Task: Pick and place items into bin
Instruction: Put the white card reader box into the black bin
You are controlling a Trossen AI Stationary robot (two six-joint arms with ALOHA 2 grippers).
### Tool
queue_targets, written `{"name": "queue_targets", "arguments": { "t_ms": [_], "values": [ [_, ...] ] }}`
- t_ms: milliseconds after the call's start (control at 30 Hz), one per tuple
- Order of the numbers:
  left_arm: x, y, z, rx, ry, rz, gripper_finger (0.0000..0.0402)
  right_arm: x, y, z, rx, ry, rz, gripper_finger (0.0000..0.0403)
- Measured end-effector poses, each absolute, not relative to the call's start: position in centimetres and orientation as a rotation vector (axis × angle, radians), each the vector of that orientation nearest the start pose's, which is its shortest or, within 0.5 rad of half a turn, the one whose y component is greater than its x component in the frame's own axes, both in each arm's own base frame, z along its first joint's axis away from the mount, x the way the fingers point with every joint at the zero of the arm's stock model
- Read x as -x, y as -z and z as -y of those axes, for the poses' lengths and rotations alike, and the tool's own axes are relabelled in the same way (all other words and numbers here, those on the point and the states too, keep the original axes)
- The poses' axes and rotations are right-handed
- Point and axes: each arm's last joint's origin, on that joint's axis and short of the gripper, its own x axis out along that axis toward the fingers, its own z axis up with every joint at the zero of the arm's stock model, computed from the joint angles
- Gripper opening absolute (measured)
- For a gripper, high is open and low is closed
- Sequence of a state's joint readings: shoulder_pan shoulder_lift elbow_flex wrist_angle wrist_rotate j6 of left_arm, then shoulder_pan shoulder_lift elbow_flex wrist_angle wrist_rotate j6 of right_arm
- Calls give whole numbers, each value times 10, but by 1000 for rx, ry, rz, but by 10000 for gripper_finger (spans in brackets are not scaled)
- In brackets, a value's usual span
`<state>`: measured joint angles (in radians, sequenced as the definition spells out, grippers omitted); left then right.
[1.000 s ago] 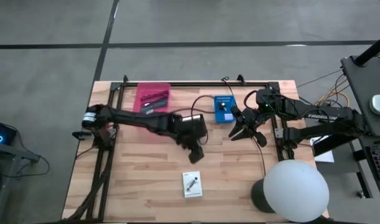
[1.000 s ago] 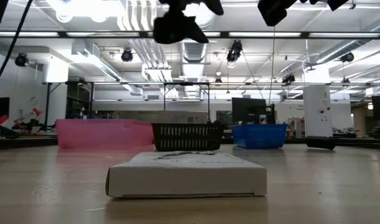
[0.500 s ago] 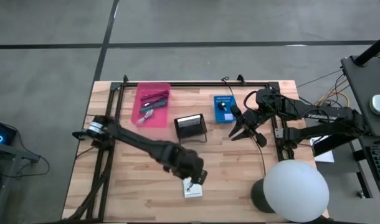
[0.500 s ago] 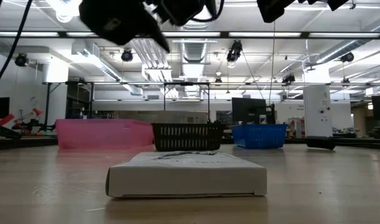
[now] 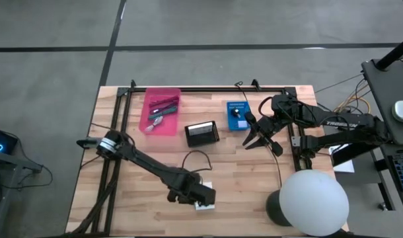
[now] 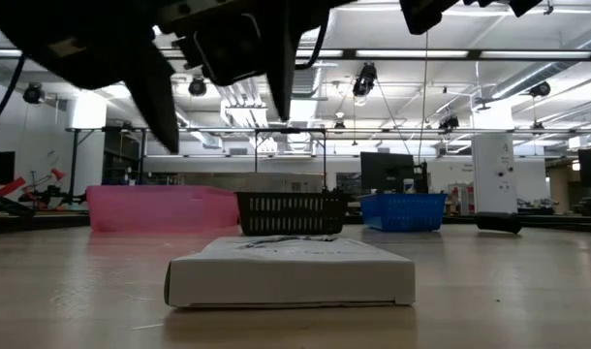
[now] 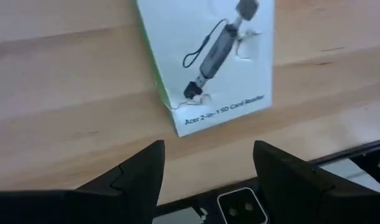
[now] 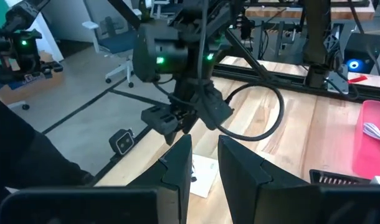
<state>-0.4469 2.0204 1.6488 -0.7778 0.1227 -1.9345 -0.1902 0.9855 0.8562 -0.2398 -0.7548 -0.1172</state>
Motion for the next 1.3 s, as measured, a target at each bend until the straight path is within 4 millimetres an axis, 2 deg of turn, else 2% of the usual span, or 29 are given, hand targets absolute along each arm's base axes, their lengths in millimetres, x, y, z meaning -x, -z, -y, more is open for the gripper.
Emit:
{"name": "queue_targets", "arguments": {
  "t_ms": [200,433,1067,1167,1300],
  "values": [
    [-383,-198,191,1483,-796,-1202,228,-207,-317,20,-54,-553,-324,68],
    [-384,-183,191,1469,-818,-1212,228,-206,-314,20,-56,-556,-349,68],
    [-392,-162,197,1490,-787,-1253,228,-206,-313,20,-35,-561,-352,68],
    [-390,-160,197,1486,-792,-1255,219,-206,-313,20,-35,-561,-352,68],
    [-391,-158,197,1491,-777,-1251,187,-206,-313,20,-20,-563,-348,68]
  ]
}}
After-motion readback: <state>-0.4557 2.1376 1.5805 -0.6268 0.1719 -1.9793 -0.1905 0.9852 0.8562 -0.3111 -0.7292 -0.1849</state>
